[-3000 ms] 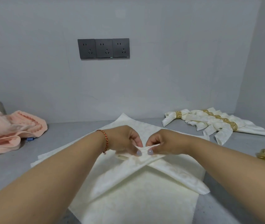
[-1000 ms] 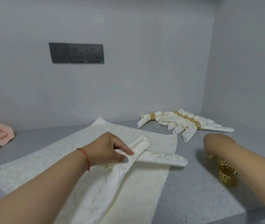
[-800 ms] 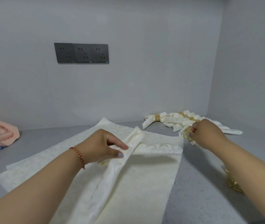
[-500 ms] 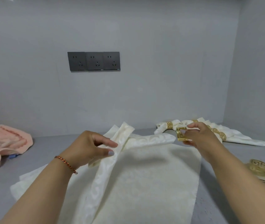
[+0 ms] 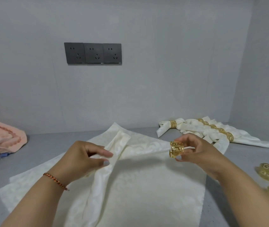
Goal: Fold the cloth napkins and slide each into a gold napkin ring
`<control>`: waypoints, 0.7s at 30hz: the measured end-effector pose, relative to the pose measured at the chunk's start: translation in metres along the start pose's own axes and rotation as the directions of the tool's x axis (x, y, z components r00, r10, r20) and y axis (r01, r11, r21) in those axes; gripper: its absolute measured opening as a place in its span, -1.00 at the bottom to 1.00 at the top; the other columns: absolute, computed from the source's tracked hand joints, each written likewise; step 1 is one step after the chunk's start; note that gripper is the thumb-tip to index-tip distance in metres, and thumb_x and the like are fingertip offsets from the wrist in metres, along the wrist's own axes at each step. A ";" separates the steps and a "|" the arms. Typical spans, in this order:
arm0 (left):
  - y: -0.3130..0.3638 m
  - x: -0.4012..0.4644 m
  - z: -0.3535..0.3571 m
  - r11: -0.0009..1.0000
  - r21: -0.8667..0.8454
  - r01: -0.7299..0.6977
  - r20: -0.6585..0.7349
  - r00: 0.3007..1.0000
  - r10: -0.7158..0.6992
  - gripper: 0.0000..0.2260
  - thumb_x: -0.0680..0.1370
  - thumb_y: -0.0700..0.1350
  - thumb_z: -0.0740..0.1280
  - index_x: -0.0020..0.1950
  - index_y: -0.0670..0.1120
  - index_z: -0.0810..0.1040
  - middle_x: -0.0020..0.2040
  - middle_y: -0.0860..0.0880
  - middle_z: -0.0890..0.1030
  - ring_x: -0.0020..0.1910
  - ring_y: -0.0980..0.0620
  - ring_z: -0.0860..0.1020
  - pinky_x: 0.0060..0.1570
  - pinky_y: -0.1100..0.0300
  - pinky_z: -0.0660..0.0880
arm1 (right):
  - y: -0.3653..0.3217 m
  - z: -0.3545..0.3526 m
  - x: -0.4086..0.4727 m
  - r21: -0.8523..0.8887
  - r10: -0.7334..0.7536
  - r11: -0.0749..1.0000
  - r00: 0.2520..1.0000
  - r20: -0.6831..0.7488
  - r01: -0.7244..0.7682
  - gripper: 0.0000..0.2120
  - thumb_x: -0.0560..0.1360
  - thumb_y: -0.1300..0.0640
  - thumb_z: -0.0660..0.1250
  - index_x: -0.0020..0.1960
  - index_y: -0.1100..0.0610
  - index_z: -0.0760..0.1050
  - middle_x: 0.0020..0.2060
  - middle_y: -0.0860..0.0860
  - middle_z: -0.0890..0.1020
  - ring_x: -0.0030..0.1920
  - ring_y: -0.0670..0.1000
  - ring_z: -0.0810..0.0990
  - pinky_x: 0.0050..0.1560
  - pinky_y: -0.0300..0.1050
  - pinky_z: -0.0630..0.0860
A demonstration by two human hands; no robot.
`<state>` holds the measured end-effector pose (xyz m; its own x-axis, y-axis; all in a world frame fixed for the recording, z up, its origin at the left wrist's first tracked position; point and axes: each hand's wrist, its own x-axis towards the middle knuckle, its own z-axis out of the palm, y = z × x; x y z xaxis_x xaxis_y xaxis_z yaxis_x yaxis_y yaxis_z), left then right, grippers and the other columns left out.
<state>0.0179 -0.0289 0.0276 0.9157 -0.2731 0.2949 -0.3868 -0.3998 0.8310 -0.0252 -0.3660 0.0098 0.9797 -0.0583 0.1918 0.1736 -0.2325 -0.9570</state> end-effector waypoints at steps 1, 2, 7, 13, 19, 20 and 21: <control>0.000 -0.001 0.000 1.000 0.006 -0.001 0.001 1.000 0.001 -0.72 0.32 -0.32 0.56 -0.30 0.09 0.73 -0.15 0.17 0.71 -0.09 0.24 0.65 -0.13 0.45 0.52 | 0.000 0.001 0.000 -0.037 -0.007 0.999 1.000 0.000 0.007 -0.54 0.10 0.20 0.57 -0.02 0.03 0.59 0.02 0.16 0.61 -0.04 0.13 0.64 0.13 0.11 0.54; 0.000 -0.002 0.001 1.000 0.011 0.000 0.005 1.000 0.000 -0.72 0.31 -0.32 0.56 -0.31 0.09 0.73 -0.15 0.17 0.71 -0.09 0.22 0.66 -0.13 0.42 0.52 | 0.000 0.001 0.000 -0.050 -0.013 0.999 1.000 0.007 0.013 -0.54 0.12 0.20 0.56 0.00 0.05 0.59 0.02 0.14 0.62 -0.06 0.10 0.64 0.12 0.07 0.54; 0.000 -0.003 0.003 1.000 0.031 0.006 0.057 0.998 -0.007 -0.74 0.31 -0.31 0.57 -0.29 0.08 0.73 -0.12 0.16 0.71 -0.07 0.27 0.64 -0.05 0.39 0.51 | -0.004 0.003 -0.003 -0.099 -0.014 0.995 0.998 0.068 0.020 -0.54 0.18 0.27 0.57 0.04 0.10 0.55 -0.04 0.04 0.67 -0.09 0.03 0.65 0.03 -0.01 0.56; -0.003 -0.003 0.005 0.998 0.064 -0.007 0.116 0.993 -0.001 -0.77 0.30 -0.25 0.59 -0.25 0.10 0.74 -0.07 0.09 0.72 -0.01 0.26 0.63 0.05 0.30 0.49 | -0.007 0.005 -0.005 -0.313 -0.015 0.949 0.997 0.073 0.037 -0.59 0.28 0.41 0.52 0.04 0.12 0.53 -0.06 -0.04 0.67 -0.08 -0.15 0.63 -0.03 -0.15 0.57; -0.002 -0.005 0.013 1.000 0.020 -0.023 0.203 0.979 0.018 -0.80 0.32 -0.36 0.54 -0.23 -0.06 0.74 -0.27 0.12 0.69 -0.33 0.29 0.59 -0.32 0.51 0.41 | -0.011 0.012 -0.008 -0.475 -0.035 0.874 0.988 0.147 0.102 -0.60 0.27 0.28 0.57 0.01 0.02 0.52 -0.08 -0.28 0.65 -0.02 -0.27 0.59 0.14 -0.21 0.47; -0.001 -0.005 0.014 1.000 0.019 -0.021 0.207 0.978 0.016 -0.81 0.33 -0.37 0.54 -0.23 -0.08 0.74 -0.28 0.13 0.68 -0.35 0.29 0.59 -0.33 0.51 0.40 | -0.012 0.014 -0.009 -0.491 -0.037 0.864 0.986 0.160 0.112 -0.60 0.26 0.26 0.57 0.00 0.01 0.52 -0.08 -0.30 0.65 -0.01 -0.28 0.58 0.16 -0.23 0.45; -0.001 -0.005 0.016 0.999 0.025 -0.020 0.211 0.977 0.014 -0.80 0.33 -0.36 0.54 -0.22 -0.06 0.75 -0.24 0.13 0.69 -0.31 0.29 0.61 -0.29 0.50 0.43 | -0.013 0.017 -0.010 -0.502 -0.039 0.856 0.984 0.175 0.123 -0.60 0.26 0.24 0.58 0.00 0.00 0.52 -0.08 -0.30 0.64 0.00 -0.29 0.58 0.17 -0.25 0.45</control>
<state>0.0119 -0.0411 0.0174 0.8666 -0.4569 0.2005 -0.4075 -0.4162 0.8129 -0.0358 -0.3456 0.0165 0.9746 0.1213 0.1881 0.2188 -0.6935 -0.6864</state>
